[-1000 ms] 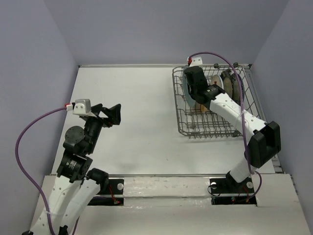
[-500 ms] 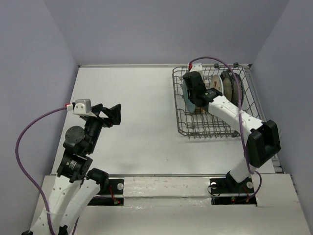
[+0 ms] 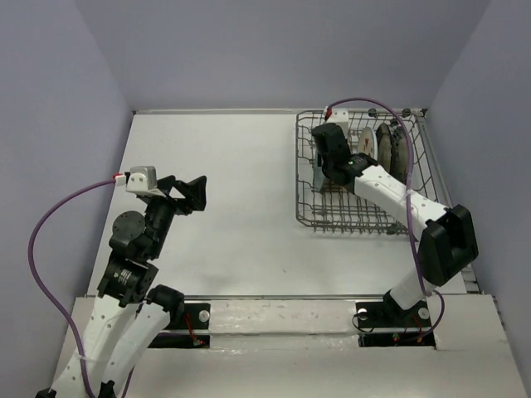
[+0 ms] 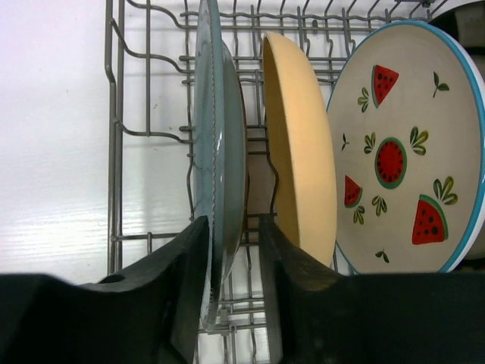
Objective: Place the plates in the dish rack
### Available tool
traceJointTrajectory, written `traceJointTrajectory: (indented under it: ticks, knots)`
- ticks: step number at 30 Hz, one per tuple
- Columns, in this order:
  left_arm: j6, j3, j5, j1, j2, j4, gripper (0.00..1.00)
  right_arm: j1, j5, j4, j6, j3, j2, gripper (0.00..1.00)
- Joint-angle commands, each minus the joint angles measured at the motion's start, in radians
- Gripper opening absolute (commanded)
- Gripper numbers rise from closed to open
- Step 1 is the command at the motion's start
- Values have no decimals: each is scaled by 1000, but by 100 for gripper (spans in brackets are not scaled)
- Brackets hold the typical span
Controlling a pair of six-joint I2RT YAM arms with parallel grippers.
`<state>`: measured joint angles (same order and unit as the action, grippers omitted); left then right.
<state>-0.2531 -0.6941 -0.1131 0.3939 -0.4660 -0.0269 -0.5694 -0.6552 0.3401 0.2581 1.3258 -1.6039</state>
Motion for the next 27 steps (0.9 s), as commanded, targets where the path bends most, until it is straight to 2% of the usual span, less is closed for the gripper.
traceJointTrajectory:
  ticks: [1,9,12,16,27]
  knots:
    - [2,4,-2,6,-13,50,99,-1,-26,-67,27,-7,58,43]
    - [2,4,-3,5,-22,50,99,-1,-32,-69,10,-5,87,56]
    - [2,4,-5,5,-22,48,99,-1,-26,-70,4,-4,104,65]
    - [0,4,-5,5,-25,48,99,-1,0,-70,1,-4,133,72]
    - [2,4,-10,2,-26,48,99,-1,98,-121,1,-45,255,82]
